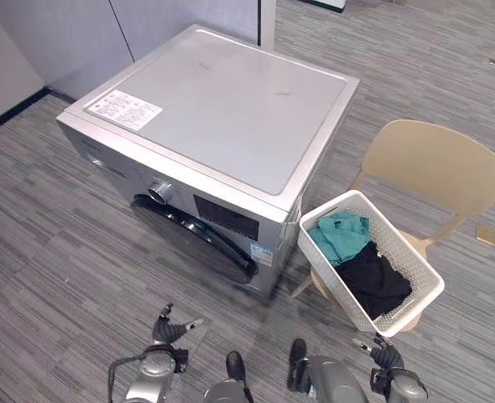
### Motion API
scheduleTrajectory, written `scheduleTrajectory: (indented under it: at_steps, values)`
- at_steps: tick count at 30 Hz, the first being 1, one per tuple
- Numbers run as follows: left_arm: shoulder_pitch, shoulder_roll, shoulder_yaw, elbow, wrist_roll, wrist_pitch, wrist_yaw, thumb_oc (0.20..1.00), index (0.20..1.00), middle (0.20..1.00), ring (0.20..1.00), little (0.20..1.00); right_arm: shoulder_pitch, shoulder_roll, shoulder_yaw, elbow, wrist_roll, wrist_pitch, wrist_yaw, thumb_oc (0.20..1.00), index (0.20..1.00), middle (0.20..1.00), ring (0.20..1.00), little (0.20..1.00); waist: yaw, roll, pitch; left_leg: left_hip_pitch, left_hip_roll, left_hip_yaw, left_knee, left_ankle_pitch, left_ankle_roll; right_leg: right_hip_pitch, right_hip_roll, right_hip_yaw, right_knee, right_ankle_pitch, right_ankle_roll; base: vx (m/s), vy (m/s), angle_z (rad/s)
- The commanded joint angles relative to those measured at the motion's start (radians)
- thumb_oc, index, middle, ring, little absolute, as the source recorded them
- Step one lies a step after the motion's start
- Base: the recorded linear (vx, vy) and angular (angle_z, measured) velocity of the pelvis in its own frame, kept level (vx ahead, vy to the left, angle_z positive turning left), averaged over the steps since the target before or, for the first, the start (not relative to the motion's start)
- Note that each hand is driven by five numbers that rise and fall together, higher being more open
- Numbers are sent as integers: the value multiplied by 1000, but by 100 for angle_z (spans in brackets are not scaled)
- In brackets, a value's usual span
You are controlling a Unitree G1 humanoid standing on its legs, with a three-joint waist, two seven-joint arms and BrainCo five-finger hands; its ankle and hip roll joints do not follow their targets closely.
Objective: Grab the laundry basket,head to the washer,open it,put in the laundry and shut it.
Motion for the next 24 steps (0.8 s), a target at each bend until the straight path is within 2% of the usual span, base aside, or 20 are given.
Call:
scheduleTrajectory:
  at_steps: [1,4,7,8,9,10,11,12,13,14,16,17,19,24]
  values:
    - [-25,9,-18,-10,-15,-35,-5,1000,1000,1000,1000,1000,-52,-49,52,5,-6,-34,28,1000,1000,1000,1000,1000,6,13,-16,-21,-57,-41,16,-33,-9,61,2,44,-130,-11,81,61,-75,25]
    - [-18,0,-23,2,-10,-36,-16,1000,1000,1000,1000,1000,-63,-52,75,10,-17,-27,37,1000,1000,1000,1000,1000,12,20,-32,-16,-64,-39,14,-37,-13,92,2,49,-184,10,82,68,-61,28]
    - [-27,-14,-35,11,-11,-35,-23,1000,1000,1000,1000,1000,-80,-59,92,-2,-18,-24,43,1000,1000,1000,1000,1000,14,26,-30,-54,-58,-40,108,-52,-32,113,-14,37,-222,24,77,18,-39,15]
    - [-31,-29,-39,20,-27,-38,-15,1000,1000,1000,1000,1000,-99,-66,114,-17,-18,-26,43,1000,1000,1000,1000,1000,31,31,-17,-80,-53,-74,172,-66,-43,127,-20,43,-233,27,71,-46,5,25]
    - [-32,-35,-43,25,-28,-38,-16,1000,1000,1000,1000,1000,-104,-69,117,-17,-21,-25,42,1000,1000,1000,1000,1000,32,32,-17,-86,-50,-85,181,-69,-47,132,-25,40,-241,29,71,-63,46,29]
    - [-32,-41,-47,29,-26,-38,-15,1000,1000,1000,1000,1000,-106,-69,116,-22,-18,-24,43,1000,1000,1000,1000,1000,27,31,-23,-89,-36,-79,183,-67,-53,132,-38,35,-252,35,74,-76,137,28]
    - [-35,-49,-53,36,-25,-33,-18,1000,1000,1000,1000,1000,-115,-69,122,-27,-20,-22,46,1000,1000,1000,1000,1000,21,31,-36,-69,15,-44,177,-65,-54,133,-61,25,-264,43,80,-7,178,21]
    - [-39,-52,-58,40,-26,-33,-17,1000,1000,1000,1000,1000,-118,-72,128,-30,-25,-23,46,1000,1000,1000,1000,1000,20,35,-42,-50,41,-40,169,-76,-63,142,-66,22,-266,32,89,15,198,16]
    - [-44,-55,-62,42,-26,-34,-13,1000,1000,1000,1000,1000,-123,-78,133,-35,-34,-23,49,1000,1000,1000,1000,1000,15,39,-51,-32,66,-19,146,-62,-71,138,-76,7,-266,31,92,6,141,11]
    - [-43,-57,-67,35,-24,-35,-15,1000,1000,1000,1000,1000,-122,-84,138,-45,-43,-22,55,1000,1000,1000,1000,1000,12,42,-50,-22,77,-2,119,-32,-72,137,-81,-11,-264,39,87,-48,91,16]
    - [-45,-56,-73,30,-18,-35,-18,1000,1000,1000,1000,1000,-120,-94,152,-60,-61,-22,61,1000,1000,1000,1000,1000,13,46,-52,-17,86,5,97,-21,-77,143,-85,-22,-266,39,89,-18,141,38]
    - [-46,-43,-82,18,3,-41,-24,1000,1000,1000,1000,1000,-141,-119,206,-115,-122,-27,80,1000,1000,1000,1000,1000,23,57,-48,6,74,-25,35,-14,-85,144,-92,-43,-257,45,96,3,202,52]
    - [-46,-38,-83,14,10,-40,-27,1000,1000,1000,1000,1000,-145,-121,217,-125,-137,-22,83,1000,1000,1000,1000,1000,25,57,-45,6,68,-33,31,-13,-85,143,-96,-45,-256,48,96,-17,153,38]
    - [-49,3,-50,0,28,-46,-8,1000,1000,1000,1000,1000,-213,-146,281,-234,-211,-27,80,1000,1000,1000,1000,1000,72,38,-11,-9,33,-52,23,-21,-71,122,-133,-58,-238,65,112,-68,114,42]
